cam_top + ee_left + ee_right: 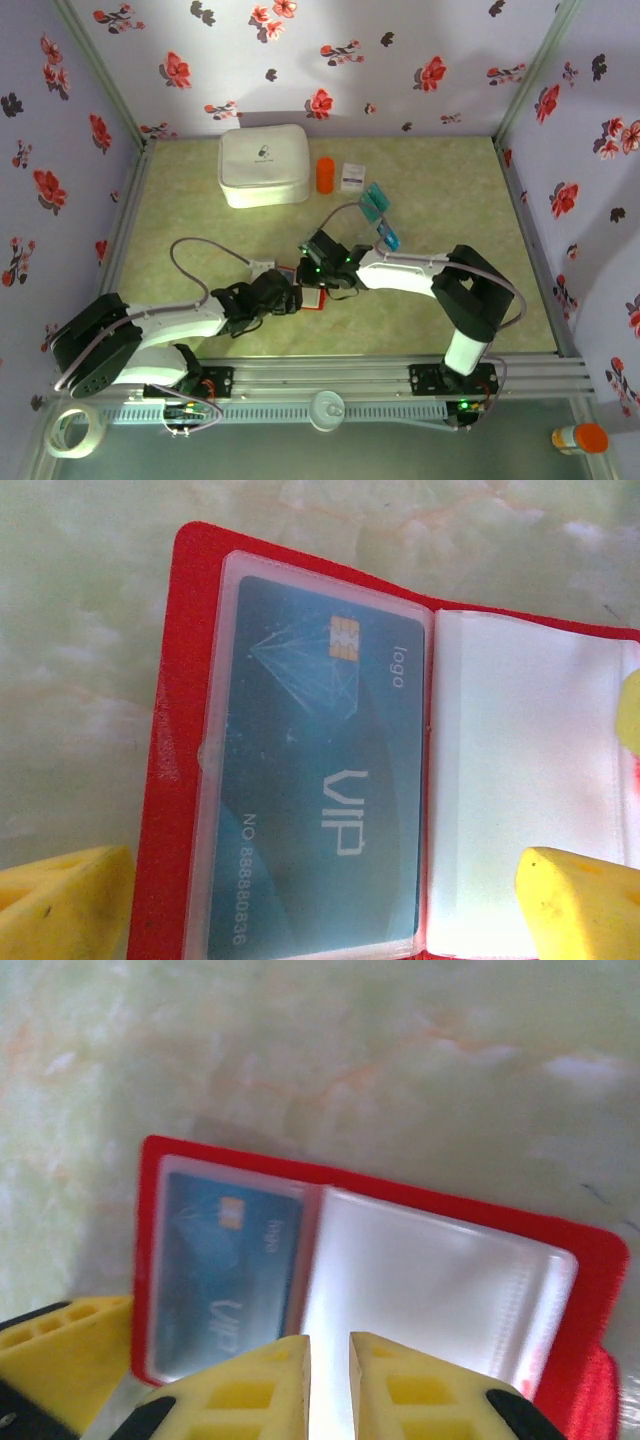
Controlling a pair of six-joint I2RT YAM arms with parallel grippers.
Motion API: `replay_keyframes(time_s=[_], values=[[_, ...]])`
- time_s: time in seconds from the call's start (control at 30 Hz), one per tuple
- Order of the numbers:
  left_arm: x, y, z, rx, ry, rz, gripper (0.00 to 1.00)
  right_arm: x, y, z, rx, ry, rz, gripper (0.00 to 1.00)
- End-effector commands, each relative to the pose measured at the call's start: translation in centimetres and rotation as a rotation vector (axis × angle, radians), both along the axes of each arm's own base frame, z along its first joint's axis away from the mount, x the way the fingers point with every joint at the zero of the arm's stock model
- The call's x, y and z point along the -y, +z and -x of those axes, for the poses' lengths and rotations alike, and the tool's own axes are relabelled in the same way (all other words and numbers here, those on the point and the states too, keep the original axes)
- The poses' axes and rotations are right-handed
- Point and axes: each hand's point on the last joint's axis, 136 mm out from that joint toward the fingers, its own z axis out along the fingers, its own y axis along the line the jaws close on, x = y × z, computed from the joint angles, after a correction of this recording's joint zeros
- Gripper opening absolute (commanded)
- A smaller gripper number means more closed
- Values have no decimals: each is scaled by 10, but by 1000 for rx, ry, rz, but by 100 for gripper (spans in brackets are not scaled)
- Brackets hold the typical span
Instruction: Put the credit cards into the card holder
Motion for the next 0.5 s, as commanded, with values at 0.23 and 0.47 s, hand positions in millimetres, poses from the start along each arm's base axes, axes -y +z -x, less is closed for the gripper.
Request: replay_keyframes(time_s=[0.23,0.47], values=[[3,5,-1,21,-7,15,98,43,-20,-17,58,-118,101,12],[5,5,-2,19,-8,12,98,38,-20,-21,64,-66,74,10]])
